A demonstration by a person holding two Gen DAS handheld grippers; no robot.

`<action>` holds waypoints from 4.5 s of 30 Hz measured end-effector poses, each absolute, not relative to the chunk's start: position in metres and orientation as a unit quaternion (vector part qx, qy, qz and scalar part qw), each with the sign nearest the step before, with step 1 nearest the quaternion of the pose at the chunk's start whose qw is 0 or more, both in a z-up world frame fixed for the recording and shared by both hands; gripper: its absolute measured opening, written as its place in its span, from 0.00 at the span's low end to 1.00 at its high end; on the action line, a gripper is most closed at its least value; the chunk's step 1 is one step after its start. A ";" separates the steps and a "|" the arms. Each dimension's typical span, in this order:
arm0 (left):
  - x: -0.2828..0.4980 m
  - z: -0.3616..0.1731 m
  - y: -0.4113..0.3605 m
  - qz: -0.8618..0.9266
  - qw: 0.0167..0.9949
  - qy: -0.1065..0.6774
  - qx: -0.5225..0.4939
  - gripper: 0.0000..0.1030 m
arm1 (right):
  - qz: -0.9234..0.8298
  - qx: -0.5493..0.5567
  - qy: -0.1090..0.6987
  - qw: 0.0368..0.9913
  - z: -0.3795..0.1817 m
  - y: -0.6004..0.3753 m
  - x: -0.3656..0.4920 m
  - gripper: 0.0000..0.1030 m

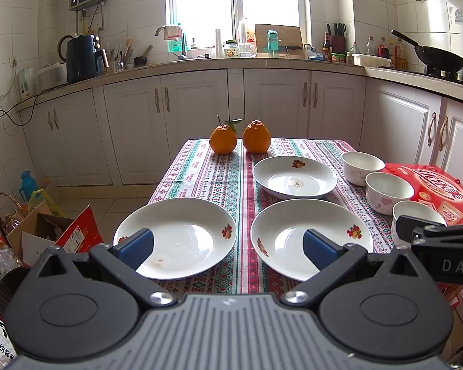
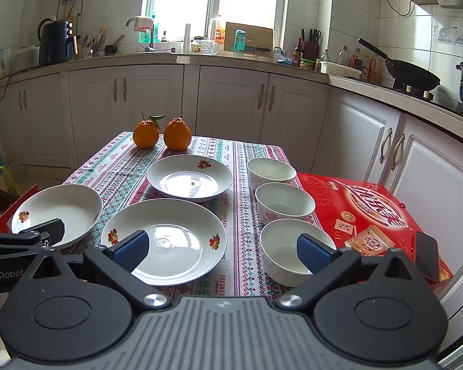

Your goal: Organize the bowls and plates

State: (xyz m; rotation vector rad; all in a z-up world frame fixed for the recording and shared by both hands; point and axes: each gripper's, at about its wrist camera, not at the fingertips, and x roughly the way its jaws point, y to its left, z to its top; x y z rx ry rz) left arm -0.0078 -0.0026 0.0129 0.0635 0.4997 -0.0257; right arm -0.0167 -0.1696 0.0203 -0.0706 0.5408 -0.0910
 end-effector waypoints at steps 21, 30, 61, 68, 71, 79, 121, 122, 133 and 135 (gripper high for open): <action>-0.007 0.012 -0.002 -0.013 0.968 0.247 0.031 0.99 | -0.046 -0.035 0.266 0.962 0.021 -0.170 -0.017 1.00; -0.008 0.013 -0.003 -0.012 0.968 0.248 0.032 0.99 | -0.046 -0.036 0.266 0.962 0.021 -0.170 -0.017 1.00; 0.041 -0.069 0.096 -0.049 0.942 0.329 0.040 0.99 | 0.186 -0.062 0.275 0.941 0.035 -0.156 0.096 1.00; 0.068 -0.086 0.107 -0.066 0.933 0.353 0.012 0.99 | 0.222 -0.053 0.310 0.923 0.013 -0.141 0.126 1.00; 0.077 -0.090 0.109 -0.070 0.932 0.355 0.014 0.99 | 0.230 -0.059 0.322 0.916 0.008 -0.134 0.140 1.00; 0.089 -0.098 0.111 -0.083 0.930 0.358 0.018 0.99 | 0.288 -0.041 0.359 0.887 -0.003 -0.117 0.178 1.00; 0.118 -0.094 0.148 -0.229 0.895 0.374 0.087 0.99 | 0.485 -0.051 0.526 0.697 -0.077 -0.020 0.307 1.00; 0.118 -0.094 0.148 -0.231 0.894 0.373 0.088 0.99 | 0.488 -0.046 0.527 0.694 -0.077 -0.020 0.307 0.99; 0.121 -0.095 0.148 -0.252 0.891 0.365 0.099 1.00 | 0.507 -0.001 0.543 0.669 -0.082 -0.022 0.317 0.93; 0.121 -0.095 0.147 -0.253 0.891 0.364 0.099 1.00 | 0.507 0.002 0.544 0.668 -0.082 -0.023 0.318 0.93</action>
